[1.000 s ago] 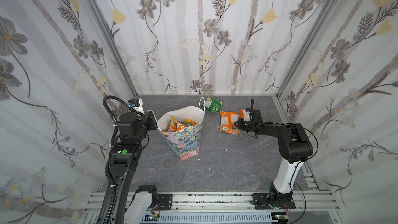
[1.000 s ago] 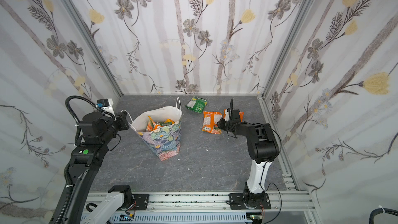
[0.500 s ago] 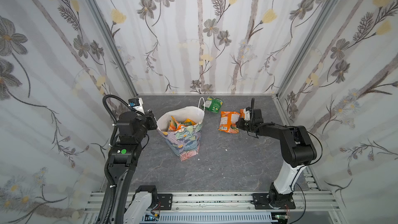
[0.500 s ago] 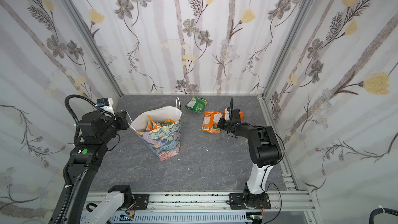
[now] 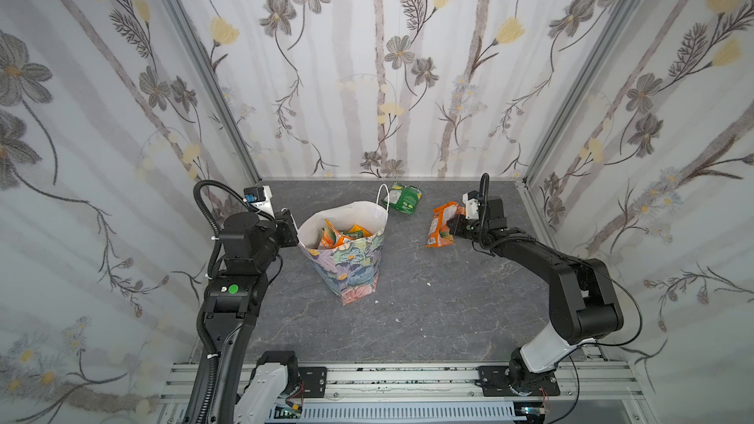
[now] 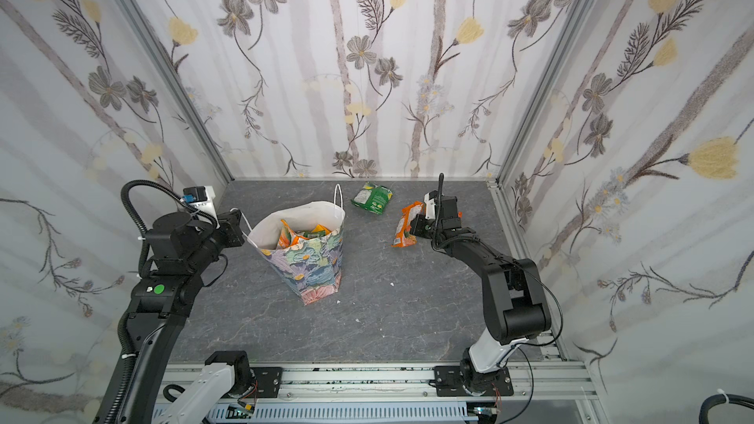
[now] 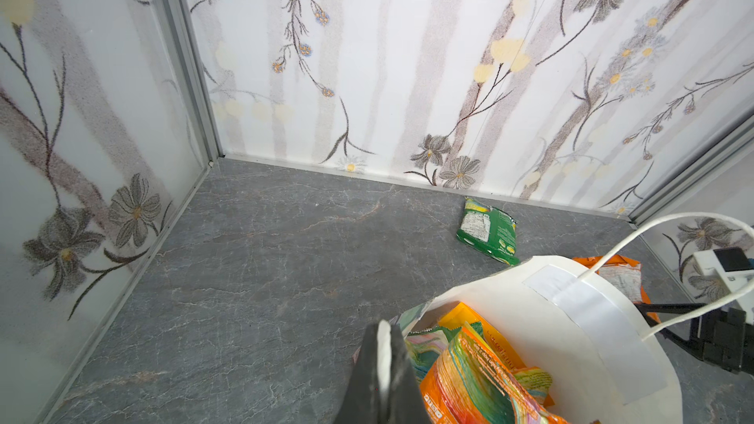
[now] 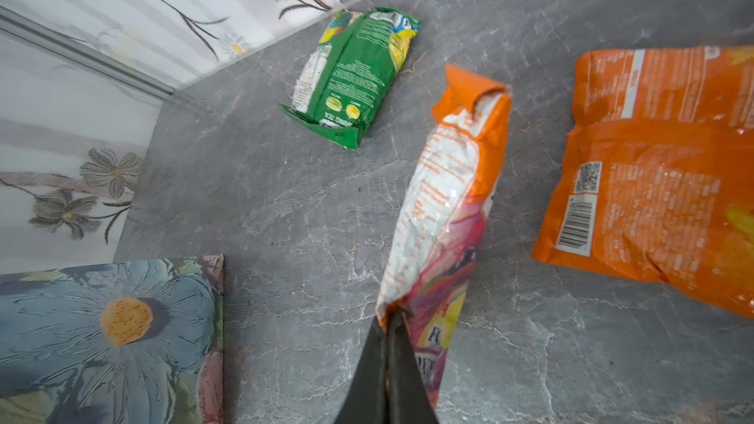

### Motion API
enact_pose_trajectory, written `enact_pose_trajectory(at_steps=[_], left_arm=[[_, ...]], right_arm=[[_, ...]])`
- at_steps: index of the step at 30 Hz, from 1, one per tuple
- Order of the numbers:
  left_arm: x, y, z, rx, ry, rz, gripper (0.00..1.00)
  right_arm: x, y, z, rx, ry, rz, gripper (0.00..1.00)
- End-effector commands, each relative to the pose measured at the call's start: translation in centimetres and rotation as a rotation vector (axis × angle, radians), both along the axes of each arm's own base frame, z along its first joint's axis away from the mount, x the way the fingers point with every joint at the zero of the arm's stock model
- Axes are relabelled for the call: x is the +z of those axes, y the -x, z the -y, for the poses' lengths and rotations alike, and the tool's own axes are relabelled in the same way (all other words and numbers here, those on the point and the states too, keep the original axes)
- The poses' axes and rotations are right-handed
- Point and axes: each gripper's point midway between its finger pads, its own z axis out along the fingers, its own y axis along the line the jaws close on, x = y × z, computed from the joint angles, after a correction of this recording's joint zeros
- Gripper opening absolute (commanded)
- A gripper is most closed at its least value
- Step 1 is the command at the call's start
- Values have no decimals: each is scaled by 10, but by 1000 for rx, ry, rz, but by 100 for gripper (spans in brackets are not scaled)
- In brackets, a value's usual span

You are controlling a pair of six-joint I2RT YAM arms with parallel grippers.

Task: Place the snacks into the paper bag
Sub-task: 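Lift the orange candy bag with the right gripper and carry it over the paper bag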

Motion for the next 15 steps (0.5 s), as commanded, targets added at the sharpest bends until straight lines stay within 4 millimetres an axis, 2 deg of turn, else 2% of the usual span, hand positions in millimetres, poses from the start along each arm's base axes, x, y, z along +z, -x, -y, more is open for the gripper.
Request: enact_pose_trajectory(at_steps=[1,8,15], left_arm=[[11,-2,-2,7,-5,43,0],[11,-2,-1,3,-5,45,0],[10,-1,0,-2,-1,47,0]], right_arm=[[38,1,-6,34,-4,85,0],[99,12,-17,71,-5,198,0],[148,25,-26,105,-12,296,0]])
